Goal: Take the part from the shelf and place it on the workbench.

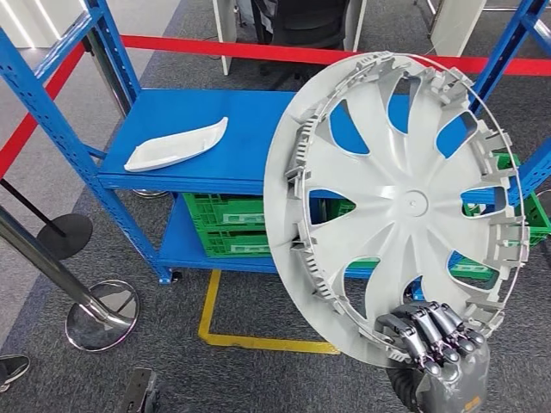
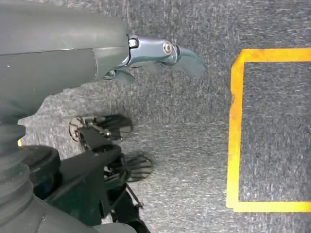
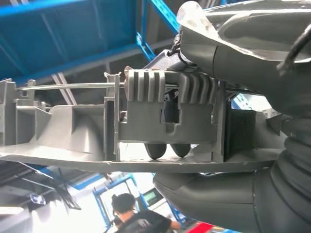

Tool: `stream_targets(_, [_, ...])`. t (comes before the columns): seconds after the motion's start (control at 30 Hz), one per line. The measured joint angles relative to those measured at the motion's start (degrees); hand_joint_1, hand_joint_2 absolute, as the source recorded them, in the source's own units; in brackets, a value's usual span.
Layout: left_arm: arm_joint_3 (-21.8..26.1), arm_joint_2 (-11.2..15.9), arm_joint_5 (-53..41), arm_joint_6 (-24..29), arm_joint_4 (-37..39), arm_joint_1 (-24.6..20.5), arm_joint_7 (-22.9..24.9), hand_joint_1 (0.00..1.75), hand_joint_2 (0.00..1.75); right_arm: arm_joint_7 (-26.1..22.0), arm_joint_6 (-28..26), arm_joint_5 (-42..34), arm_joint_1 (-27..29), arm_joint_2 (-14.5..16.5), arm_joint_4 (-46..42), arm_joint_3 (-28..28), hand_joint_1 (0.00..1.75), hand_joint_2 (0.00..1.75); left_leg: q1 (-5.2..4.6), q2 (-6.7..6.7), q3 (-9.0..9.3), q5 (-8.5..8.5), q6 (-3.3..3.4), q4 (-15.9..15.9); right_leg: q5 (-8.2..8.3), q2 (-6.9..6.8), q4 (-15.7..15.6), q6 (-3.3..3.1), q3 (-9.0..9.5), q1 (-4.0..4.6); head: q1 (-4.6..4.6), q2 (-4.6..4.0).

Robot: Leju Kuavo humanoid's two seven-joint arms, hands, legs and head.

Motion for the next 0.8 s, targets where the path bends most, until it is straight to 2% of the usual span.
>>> stream_targets(0.07, [0.0, 0.0, 0.0, 0.0, 0.0, -0.1, 0.0, 0.0, 1.75, -0.5, 0.0, -0.2, 0.0, 0.0, -0.3, -0.1, 1.75, 1.75, 0.06, 0.22, -0.58, 0.44, 0.52, -0.3, 0.57, 0.14, -0.1, 0.54, -0.47, -0.08, 0.01, 0.0])
stream_targets(0.1, [0.0, 0.0, 0.0, 0.0, 0.0, -0.1, 0.1, 0.0, 1.75, -0.6, 0.0, -0.2, 0.0, 0.0, -0.3, -0.1, 1.75, 1.75, 0.16, 0.44, -1.1, 0.95, 0.96, -0.5, -0.06, 0.15, 0.3, 0.81, -0.97, -0.08, 0.08, 0.0])
stream_targets(0.13, [0.0, 0.0, 0.0, 0.0, 0.0, -0.2, 0.1, 0.0, 1.75, -0.7, 0.0, -0.3, 0.0, 0.0, -0.4, -0.2, 1.75, 1.75, 0.27, 0.71, -1.77, 1.62, 1.48, -0.7, -1.61, 0.17, 1.4, 1.03, -1.65, -0.09, 0.25, 0.0])
stream_targets(0.17, [0.0, 0.0, -0.1, 0.0, 0.0, -0.2, 0.1, 0.0, 1.75, -0.8, 0.0, -0.3, 0.0, 0.0, -0.4, -0.3, 1.75, 1.75, 0.34, 1.0, -2.55, 2.35, 1.93, -0.9, -4.1, 0.14, 3.6, 1.19, -2.51, -0.1, 0.47, 0.0])
stream_targets(0.23, [0.0, 0.0, -0.2, -0.1, 0.0, -0.3, 0.2, 0.0, 1.75, -1.0, 0.0, -0.4, 0.0, 0.0, -0.5, -0.4, 1.75, 1.75, 0.09, 1.49, -4.21, 3.68, 2.33, -0.8, -9.54, 0.08, 10.5, 1.42, -4.2, -0.09, 0.84, 0.0])
stream_targets(0.27, [0.0, 0.0, -0.4, -0.1, 0.0, -0.3, 0.2, 0.0, 1.75, -1.1, 0.0, -0.6, 0.0, 0.0, -0.5, -0.5, 1.75, 1.75, -0.04, 1.75, -5.12, 4.36, 2.38, -0.8, -10.71, 0.08, 13.8, 1.5, -4.58, -0.08, 0.91, 0.0])
stream_targets(0.3, [0.0, 0.0, -0.5, -0.1, 0.0, -0.3, 0.2, 0.0, 1.75, -1.3, 0.0, -0.7, 0.1, 0.0, -0.5, -0.6, 1.75, 1.75, -0.17, 2.02, -6.05, 5.04, 2.39, -0.6, -10.48, 0.08, 15.8, 1.54, -4.37, -0.08, 0.94, 0.0])
stream_targets(0.33, [0.0, 0.0, -0.7, -0.2, 0.0, -0.4, 0.2, 0.0, 1.75, -1.4, 0.0, -0.9, 0.1, 0.0, -0.5, -0.6, 1.75, 1.75, -0.27, 2.26, -7.0, 5.67, 2.34, -0.5, -9.02, 0.05, 16.1, 1.51, -3.34, -0.06, 0.98, 0.0])
stream_targets(0.37, [0.0, 0.0, -0.8, -0.2, 0.0, -0.5, 0.2, 0.0, 1.75, -1.6, 0.0, -1.2, 0.1, 0.0, -0.5, -0.7, 1.75, 1.75, -0.36, 2.45, -7.92, 6.29, 2.23, -0.3, -7.06, -0.07, 14.3, 1.39, -1.24, -0.06, 0.97, 0.0])
stream_targets(0.4, [-0.1, 0.0, -0.9, -0.3, 0.0, -0.6, 0.2, 0.0, 1.75, -1.7, 0.0, -1.3, 0.1, 0.0, -0.6, -0.7, 1.75, 1.75, -0.43, 2.58, -8.64, 6.86, 2.08, -0.1, -5.84, -0.39, 10.7, 1.19, 1.82, -0.04, 0.97, 0.0])
stream_targets(0.43, [-0.1, 0.0, -0.9, -0.3, 0.0, -0.8, 0.2, 0.0, 1.75, -1.7, 0.0, -1.5, 0.1, 0.0, -0.6, -0.8, 1.75, 1.75, -0.56, 2.66, -9.24, 7.38, 1.9, 0.2, -5.65, -0.8, 5.9, 0.99, 5.51, 0.03, 0.99, 0.0])
stream_targets(0.47, [-0.2, 0.0, -1.0, -0.3, 0.0, -1.0, 0.3, 0.0, 1.75, -1.8, 0.0, -1.6, 0.1, 0.0, -0.7, -0.8, 1.75, 1.75, -0.69, 2.72, -9.64, 7.91, 1.67, 0.4, -6.37, -1.15, 1.3, 0.75, 8.58, 0.08, 0.98, 0.0])
stream_targets(0.5, [-0.3, 0.0, -1.0, -0.3, 0.0, -1.2, 0.3, 0.0, 1.75, -1.8, 0.0, -1.7, 0.1, 0.0, -0.8, -0.8, 1.75, 1.75, -0.75, 2.79, -9.84, 8.44, 1.42, 0.6, -7.36, -1.37, -1.9, 0.51, 10.57, 0.18, 0.98, 0.0])
stream_targets(0.53, [-0.4, -0.1, -1.1, -0.3, 0.0, -1.3, 0.4, 0.0, 1.75, -1.8, 0.0, -1.8, 0.1, 0.0, -0.9, -0.9, 1.75, 1.75, -0.78, 2.88, -10.01, 8.98, 1.15, 0.6, -7.91, -1.36, -3.6, 0.22, 11.37, 0.3, 0.99, 0.0])
stream_targets(0.57, [-0.4, -0.1, -1.2, -0.3, 0.0, -1.3, 0.5, 0.0, 1.75, -1.8, 0.0, -1.8, 0.2, 0.0, -1.0, -0.9, 1.75, 1.75, -0.73, 2.97, -10.16, 9.52, 0.84, 0.5, -7.79, -1.27, -3.9, -0.18, 10.99, 0.28, 1.0, 0.0])
stream_targets(0.6, [-0.4, -0.1, -1.3, -0.3, 0.0, -1.3, 0.6, 0.0, 1.75, -1.7, 0.0, -1.8, 0.3, 0.0, -1.1, -1.0, 1.75, 1.75, -0.62, 2.85, -10.41, 9.33, 0.49, 0.6, -7.21, -1.21, -3.8, -0.6, 10.41, 0.26, 1.0, 0.0])
stream_targets(0.63, [-0.5, 0.0, -1.4, -0.3, 0.0, -1.2, 0.7, 0.0, 1.75, -1.6, 0.0, -1.7, 0.4, 0.0, -1.1, -1.0, 1.75, 1.75, -0.52, 2.56, -10.77, 7.99, 0.11, 1.3, -6.53, -1.15, -3.8, -1.05, 9.73, 0.18, 0.97, 0.0])
stream_targets(0.67, [-0.5, 0.0, -1.4, -0.3, 0.0, -1.1, 0.8, 0.0, 1.75, -1.5, 0.0, -1.7, 0.5, 0.0, -1.2, -1.0, 1.75, 1.75, -0.4, 2.2, -11.31, 5.5, -0.27, 3.2, -5.76, -1.11, -3.8, -1.42, 8.93, 0.08, 0.88, 0.0])
stream_targets(0.73, [-0.5, -0.1, -1.5, -0.3, 0.0, -1.0, 0.9, 0.0, 1.75, -1.4, 0.0, -1.6, 0.7, 0.0, -1.3, -1.0, 1.75, 1.75, -0.15, 1.66, -12.57, -0.86, -0.87, 10.1, -4.38, -0.94, -3.6, -1.75, 7.46, 0.07, 0.74, 0.0])
stream_targets(0.77, [-0.6, -0.1, -1.5, -0.3, 0.0, -1.1, 1.0, 0.0, 1.75, -1.3, 0.0, -1.6, 0.8, 0.0, -1.4, -1.0, 1.75, 1.75, -0.04, 1.61, -12.97, -2.74, -1.06, 13.8, -3.75, -0.83, -3.3, -1.75, 6.63, 0.07, 0.71, 0.0])
stream_targets(0.8, [-0.6, -0.1, -1.5, -0.3, 0.0, -1.1, 1.0, 0.0, 1.75, -1.3, 0.0, -1.6, 0.8, 0.0, -1.4, -1.0, 1.75, 1.75, 0.05, 1.58, -12.79, -3.18, -1.17, 16.3, -3.19, -0.67, -2.9, -1.7, 5.73, 0.08, 0.72, 0.0])
